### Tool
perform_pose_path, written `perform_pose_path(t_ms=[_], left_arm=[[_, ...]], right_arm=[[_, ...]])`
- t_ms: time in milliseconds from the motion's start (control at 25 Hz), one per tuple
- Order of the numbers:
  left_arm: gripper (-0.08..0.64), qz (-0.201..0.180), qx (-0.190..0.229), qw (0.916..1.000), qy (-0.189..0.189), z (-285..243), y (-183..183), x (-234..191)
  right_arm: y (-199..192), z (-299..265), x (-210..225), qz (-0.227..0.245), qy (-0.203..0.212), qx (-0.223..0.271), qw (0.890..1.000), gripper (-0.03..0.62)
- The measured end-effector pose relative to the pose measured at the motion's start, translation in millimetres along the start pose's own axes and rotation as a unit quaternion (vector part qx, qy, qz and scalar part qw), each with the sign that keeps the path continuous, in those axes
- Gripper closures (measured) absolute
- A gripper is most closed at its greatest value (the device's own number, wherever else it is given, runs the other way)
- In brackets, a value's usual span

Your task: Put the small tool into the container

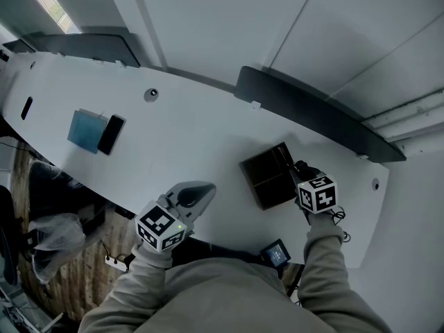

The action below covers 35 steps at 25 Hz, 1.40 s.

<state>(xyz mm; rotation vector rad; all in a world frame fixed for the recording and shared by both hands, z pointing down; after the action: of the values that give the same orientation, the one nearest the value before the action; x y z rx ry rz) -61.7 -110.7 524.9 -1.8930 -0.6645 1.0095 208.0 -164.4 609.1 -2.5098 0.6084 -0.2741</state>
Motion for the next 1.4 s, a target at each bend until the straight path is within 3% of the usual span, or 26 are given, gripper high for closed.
perform_pose_path(t_ms=[560,1400], left_arm=[[0.558,0.015,-0.005,0.9998,0.01,7,-13,-8],[0.558,0.02,-0.006,0.9998,-0.001,11,-14,-8]], right_arm=[[-18,-38,-1,-0.005,0.011,-0.035,0.999,0.571],[-24,-41,-1,-0.047,0.034,-0.009,0.998,0.569]])
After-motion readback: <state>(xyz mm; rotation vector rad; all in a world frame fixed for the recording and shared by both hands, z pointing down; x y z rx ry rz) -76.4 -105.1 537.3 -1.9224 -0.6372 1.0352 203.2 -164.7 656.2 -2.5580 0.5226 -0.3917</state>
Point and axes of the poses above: the fingertips, and each gripper's own axes: z backward along the fingers, x to its right, y out of its top, the point moved 3 cm from there along z, backward along the fingers
